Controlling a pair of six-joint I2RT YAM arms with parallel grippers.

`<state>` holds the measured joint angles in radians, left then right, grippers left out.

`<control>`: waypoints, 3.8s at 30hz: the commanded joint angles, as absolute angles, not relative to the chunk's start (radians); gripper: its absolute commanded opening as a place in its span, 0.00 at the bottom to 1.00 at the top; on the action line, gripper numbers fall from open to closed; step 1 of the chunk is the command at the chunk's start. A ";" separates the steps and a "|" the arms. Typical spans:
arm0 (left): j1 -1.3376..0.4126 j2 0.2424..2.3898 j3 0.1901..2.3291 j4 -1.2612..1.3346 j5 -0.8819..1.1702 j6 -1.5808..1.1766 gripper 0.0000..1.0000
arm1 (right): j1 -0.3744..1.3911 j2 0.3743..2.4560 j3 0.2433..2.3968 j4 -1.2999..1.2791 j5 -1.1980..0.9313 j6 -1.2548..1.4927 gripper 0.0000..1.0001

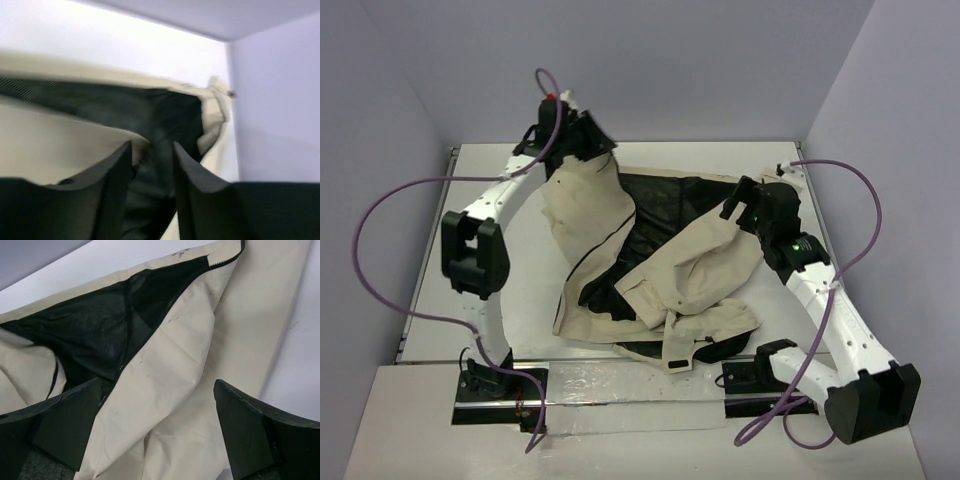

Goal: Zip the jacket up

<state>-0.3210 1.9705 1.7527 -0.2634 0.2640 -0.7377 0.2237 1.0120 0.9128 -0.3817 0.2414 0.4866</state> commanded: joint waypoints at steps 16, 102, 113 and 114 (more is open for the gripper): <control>-0.479 1.515 1.402 -0.410 0.054 -0.723 0.99 | 0.248 0.999 0.785 -0.278 0.063 0.532 0.99; -0.599 1.182 1.192 -0.526 -0.169 -0.692 0.96 | 0.703 1.508 1.030 -0.177 -0.071 0.821 0.86; -0.601 1.316 1.209 -0.523 -0.015 -0.681 0.95 | 0.555 1.497 1.079 -0.237 -0.043 0.902 0.84; -0.600 1.329 1.210 -0.517 -0.008 -0.683 0.95 | 0.545 1.509 1.090 -0.255 -0.042 0.893 0.84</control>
